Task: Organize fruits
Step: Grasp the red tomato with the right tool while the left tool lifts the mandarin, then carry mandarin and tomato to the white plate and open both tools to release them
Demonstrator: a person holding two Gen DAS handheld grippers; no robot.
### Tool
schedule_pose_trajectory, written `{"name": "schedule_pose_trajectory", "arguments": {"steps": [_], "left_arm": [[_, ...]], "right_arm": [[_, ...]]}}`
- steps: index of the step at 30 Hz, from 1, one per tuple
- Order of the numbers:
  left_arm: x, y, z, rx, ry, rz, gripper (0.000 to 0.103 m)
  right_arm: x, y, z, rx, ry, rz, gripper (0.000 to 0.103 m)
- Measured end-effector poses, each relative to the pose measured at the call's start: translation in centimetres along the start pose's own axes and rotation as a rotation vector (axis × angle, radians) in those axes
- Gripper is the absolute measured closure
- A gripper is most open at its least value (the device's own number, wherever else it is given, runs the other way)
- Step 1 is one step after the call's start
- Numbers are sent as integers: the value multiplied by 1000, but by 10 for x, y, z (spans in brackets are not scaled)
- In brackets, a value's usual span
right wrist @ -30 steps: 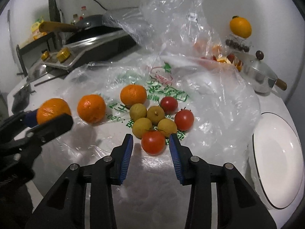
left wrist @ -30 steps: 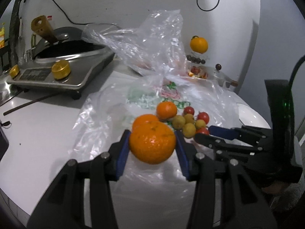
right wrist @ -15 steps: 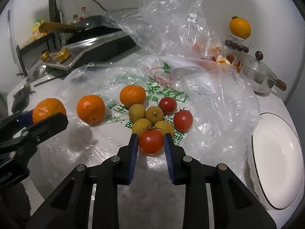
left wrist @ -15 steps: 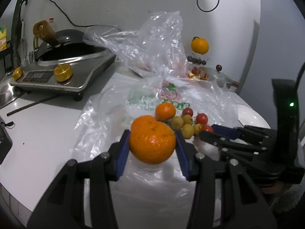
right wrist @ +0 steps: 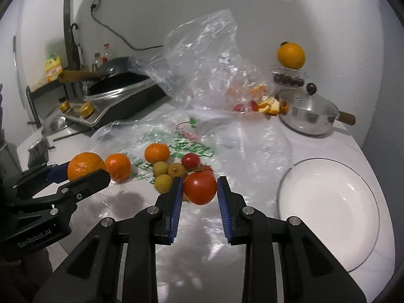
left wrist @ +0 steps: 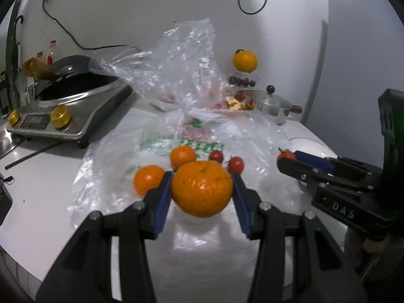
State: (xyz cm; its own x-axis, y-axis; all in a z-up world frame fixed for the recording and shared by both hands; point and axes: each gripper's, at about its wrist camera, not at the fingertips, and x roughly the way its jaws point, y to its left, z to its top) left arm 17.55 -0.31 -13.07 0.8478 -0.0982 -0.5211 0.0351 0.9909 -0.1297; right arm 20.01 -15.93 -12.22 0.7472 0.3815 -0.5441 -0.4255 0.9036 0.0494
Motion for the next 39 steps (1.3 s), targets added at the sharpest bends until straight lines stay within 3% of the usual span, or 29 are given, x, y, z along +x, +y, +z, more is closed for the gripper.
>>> {"name": "schedule_pose_trajectory", "arguments": {"steps": [22,39], "left_arm": [[18,-91,11,108,18,-56,56],[55,-166,3,186,75,-142,56]], "right_arm": [[-46,-78,-20,77,-91,-52,74],[-54,-148,-51,154,-60,-121,74]]}}
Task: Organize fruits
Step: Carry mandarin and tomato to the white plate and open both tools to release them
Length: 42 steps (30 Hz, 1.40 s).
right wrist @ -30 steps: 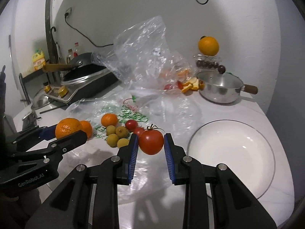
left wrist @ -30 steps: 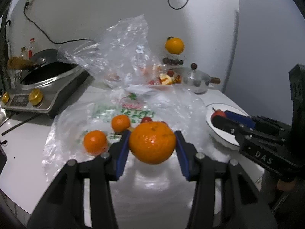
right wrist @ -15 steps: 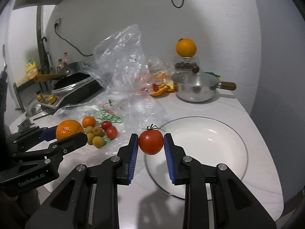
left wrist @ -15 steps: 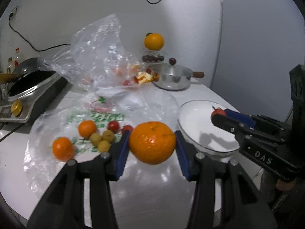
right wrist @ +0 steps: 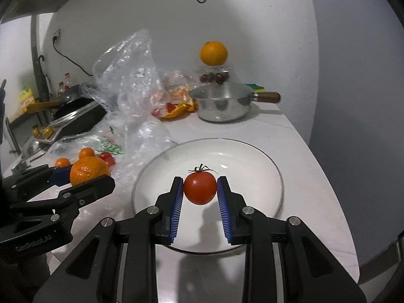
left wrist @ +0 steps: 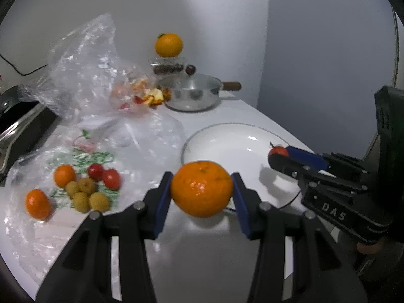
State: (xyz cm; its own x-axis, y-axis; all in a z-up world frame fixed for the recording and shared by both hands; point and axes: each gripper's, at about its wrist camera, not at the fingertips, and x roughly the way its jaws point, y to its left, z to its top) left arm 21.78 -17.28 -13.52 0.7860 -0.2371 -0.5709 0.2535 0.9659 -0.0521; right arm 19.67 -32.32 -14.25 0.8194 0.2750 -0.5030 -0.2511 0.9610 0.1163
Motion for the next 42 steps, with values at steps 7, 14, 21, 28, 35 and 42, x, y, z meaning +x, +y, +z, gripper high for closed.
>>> {"name": "schedule_pose_trajectory", "arguments": {"steps": [7,14,21,28,35,42], "left_arm": [[24,-19,1,28,42,-18,56],[43,-32,0,41,78,-31,56],[52,-39,0,41,101,-62,55],[43,-37,4,37,70,-76,51],[28,-26,4,17,36,-73,40],[9,-10,4,-4,-3,-55,39]], "right_arm": [[3,-25,-7,24,25,-17,74],[7,-38,-10,22,31,-12,74],[7,-45,-10,19,30,-6,74],[8,-43,-9,17,37,-1,74],[3,-32,-4,-3,28,-11,64],[-3,-15,0,-23,20,-10,64]]}}
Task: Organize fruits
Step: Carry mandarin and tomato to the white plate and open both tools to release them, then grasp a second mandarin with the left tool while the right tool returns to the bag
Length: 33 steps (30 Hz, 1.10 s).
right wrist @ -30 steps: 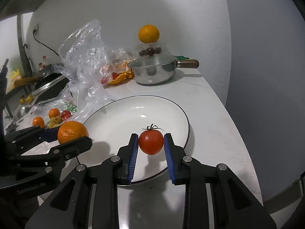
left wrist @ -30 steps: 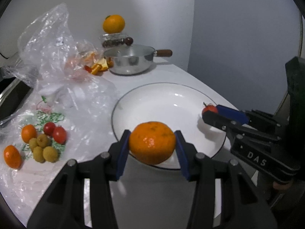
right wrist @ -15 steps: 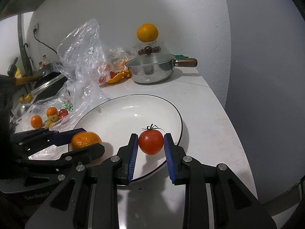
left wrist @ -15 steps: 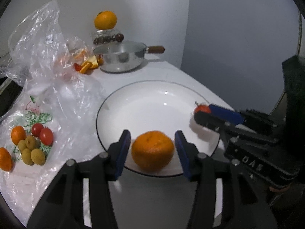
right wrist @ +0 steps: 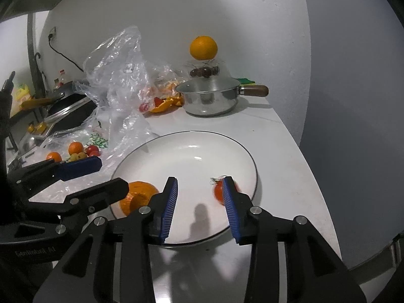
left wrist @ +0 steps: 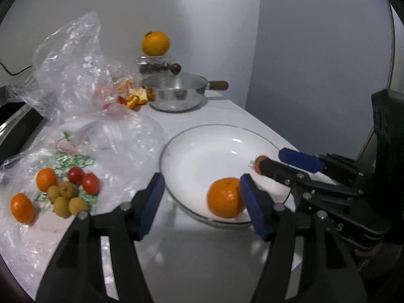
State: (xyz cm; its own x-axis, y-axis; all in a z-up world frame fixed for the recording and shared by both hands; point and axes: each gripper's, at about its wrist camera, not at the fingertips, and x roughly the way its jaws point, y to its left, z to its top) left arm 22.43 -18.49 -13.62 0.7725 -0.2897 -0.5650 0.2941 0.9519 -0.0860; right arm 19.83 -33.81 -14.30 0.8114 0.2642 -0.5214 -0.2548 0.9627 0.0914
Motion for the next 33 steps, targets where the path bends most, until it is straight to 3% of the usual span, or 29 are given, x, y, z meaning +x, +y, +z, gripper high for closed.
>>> {"name": "schedule_pose_trajectory", "arguments": {"steps": [16,33], "left_arm": [[-43,59,-8,-69,-65,82,39],[-67,137,-26,-135,-79,166,39]], "right_arm": [[2,60,14,-73,-8,38,64],[31,127,28,-127,27,77,64]]}}
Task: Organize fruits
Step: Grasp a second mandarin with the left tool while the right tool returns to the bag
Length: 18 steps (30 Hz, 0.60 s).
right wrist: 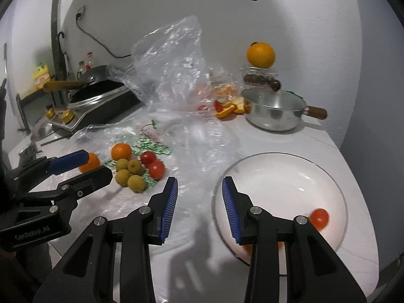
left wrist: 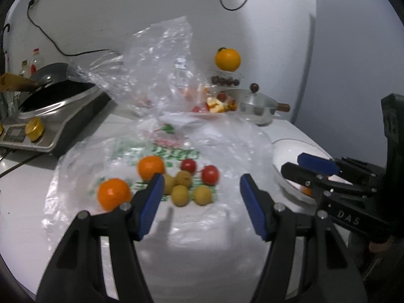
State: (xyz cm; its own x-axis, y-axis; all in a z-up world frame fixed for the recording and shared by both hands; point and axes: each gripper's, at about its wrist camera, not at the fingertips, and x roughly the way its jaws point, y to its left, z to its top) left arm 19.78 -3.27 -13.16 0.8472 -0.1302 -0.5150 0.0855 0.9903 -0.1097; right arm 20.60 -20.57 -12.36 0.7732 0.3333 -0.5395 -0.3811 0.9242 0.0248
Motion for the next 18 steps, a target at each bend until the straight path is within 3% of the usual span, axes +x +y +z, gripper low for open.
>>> {"name": "schedule_pose_trajectory", "arguments": {"steps": [11,15,18], "left_arm": [[6,56,-4,-55,10,94,39],[16,76,-7,-70,39,159,39],[24,84,-7,-96,72,154,39]], "right_arm": [[29,37,11,-57,43,46,64],[43,47,12,-67,67,67,64],[54,56,10,-78,96,90,64]]}}
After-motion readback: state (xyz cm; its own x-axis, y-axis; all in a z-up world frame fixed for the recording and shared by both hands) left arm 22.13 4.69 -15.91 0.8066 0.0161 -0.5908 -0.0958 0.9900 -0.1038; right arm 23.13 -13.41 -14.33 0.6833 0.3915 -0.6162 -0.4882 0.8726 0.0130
